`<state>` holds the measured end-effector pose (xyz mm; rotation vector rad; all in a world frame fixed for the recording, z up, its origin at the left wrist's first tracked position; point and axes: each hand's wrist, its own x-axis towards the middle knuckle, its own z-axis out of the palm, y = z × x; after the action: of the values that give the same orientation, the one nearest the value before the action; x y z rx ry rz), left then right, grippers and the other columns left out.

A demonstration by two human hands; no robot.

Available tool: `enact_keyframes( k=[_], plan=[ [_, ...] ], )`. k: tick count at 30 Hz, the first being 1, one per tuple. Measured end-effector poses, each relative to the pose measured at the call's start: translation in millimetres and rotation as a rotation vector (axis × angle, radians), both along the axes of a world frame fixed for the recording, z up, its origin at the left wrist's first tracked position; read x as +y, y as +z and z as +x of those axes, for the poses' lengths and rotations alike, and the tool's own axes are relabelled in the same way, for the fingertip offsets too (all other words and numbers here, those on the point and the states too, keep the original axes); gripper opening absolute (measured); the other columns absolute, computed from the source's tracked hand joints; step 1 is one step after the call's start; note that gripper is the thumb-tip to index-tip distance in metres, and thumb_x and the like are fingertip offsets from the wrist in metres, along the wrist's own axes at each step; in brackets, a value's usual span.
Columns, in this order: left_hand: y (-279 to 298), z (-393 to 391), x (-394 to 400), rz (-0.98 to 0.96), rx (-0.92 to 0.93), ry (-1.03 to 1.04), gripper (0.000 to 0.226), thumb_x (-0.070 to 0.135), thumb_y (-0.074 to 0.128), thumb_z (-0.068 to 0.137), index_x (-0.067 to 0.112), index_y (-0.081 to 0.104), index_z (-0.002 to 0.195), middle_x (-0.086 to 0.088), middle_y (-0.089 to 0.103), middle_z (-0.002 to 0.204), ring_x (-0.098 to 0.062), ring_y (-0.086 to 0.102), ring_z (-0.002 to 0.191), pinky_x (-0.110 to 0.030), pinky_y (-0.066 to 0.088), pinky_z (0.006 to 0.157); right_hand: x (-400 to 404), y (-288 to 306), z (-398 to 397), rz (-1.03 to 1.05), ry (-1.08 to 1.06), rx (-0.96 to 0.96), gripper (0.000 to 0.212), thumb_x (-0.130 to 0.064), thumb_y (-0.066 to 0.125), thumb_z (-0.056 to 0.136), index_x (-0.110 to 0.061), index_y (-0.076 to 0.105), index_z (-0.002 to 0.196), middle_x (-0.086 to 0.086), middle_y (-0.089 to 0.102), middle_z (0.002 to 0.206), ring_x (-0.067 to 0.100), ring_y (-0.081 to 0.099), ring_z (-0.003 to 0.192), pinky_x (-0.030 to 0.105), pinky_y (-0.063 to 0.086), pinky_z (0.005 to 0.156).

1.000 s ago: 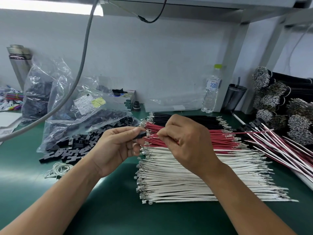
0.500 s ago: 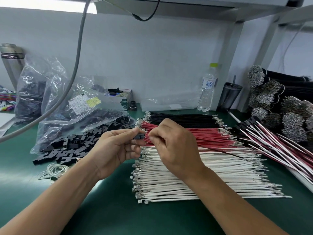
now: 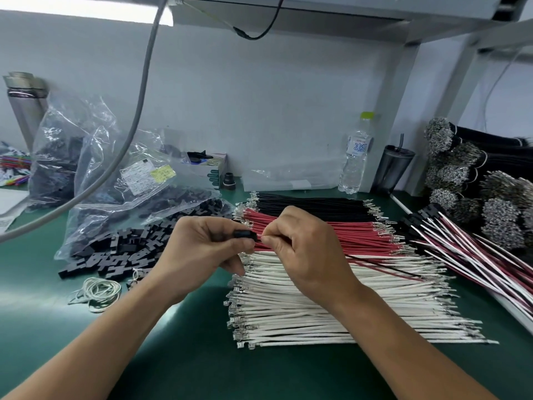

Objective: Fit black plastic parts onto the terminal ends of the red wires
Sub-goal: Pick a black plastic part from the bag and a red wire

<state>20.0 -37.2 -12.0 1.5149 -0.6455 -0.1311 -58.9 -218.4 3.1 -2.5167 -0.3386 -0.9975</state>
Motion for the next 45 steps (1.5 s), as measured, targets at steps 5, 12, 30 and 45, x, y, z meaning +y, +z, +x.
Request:
enact_keyframes(
  k=[5,12,30,45],
  plan=[
    [-1,3,-7,-0.058,0.038,0.074,0.015,0.021,0.083,0.073,0.018,0.083,0.087,-0.013,0.079,0.079,-0.020,0.064,0.042,-0.025,0.055,0.045,-7,11,-4,-0.199,-0.172,-0.244,0.008,-0.025,0.074,0.090,-0.020,0.071,0.084,-0.008,0.060,0.083,0.012,0.051,0.079,0.025,0.043,0.062],
    [-8,12,-3,-0.060,0.087,0.172,0.005,0.010,0.081,0.083,0.015,0.082,0.084,-0.010,0.076,0.069,-0.017,0.057,0.041,-0.023,0.051,0.045,-5,-22,2,-0.277,-0.191,0.231,0.014,-0.039,0.067,0.093,-0.033,0.072,0.105,-0.016,0.062,0.095,0.008,0.051,0.090,0.027,0.034,0.067],
    [-1,8,1,-0.109,0.128,0.068,0.023,0.018,0.086,0.065,0.011,0.083,0.086,-0.019,0.076,0.077,-0.017,0.057,0.043,-0.022,0.050,0.046,-15,4,-7,0.174,-0.030,0.070,0.008,-0.019,0.067,0.092,-0.026,0.067,0.089,-0.016,0.058,0.085,0.005,0.059,0.080,0.016,0.046,0.066],
    [-2,8,2,-0.121,0.157,-0.003,0.038,0.024,0.089,0.059,0.007,0.082,0.091,-0.028,0.075,0.086,-0.020,0.058,0.045,-0.026,0.052,0.048,-13,3,-6,0.144,0.047,-0.083,0.003,-0.019,0.076,0.089,-0.017,0.073,0.088,-0.011,0.058,0.087,0.008,0.060,0.077,0.025,0.051,0.065]
  ],
)
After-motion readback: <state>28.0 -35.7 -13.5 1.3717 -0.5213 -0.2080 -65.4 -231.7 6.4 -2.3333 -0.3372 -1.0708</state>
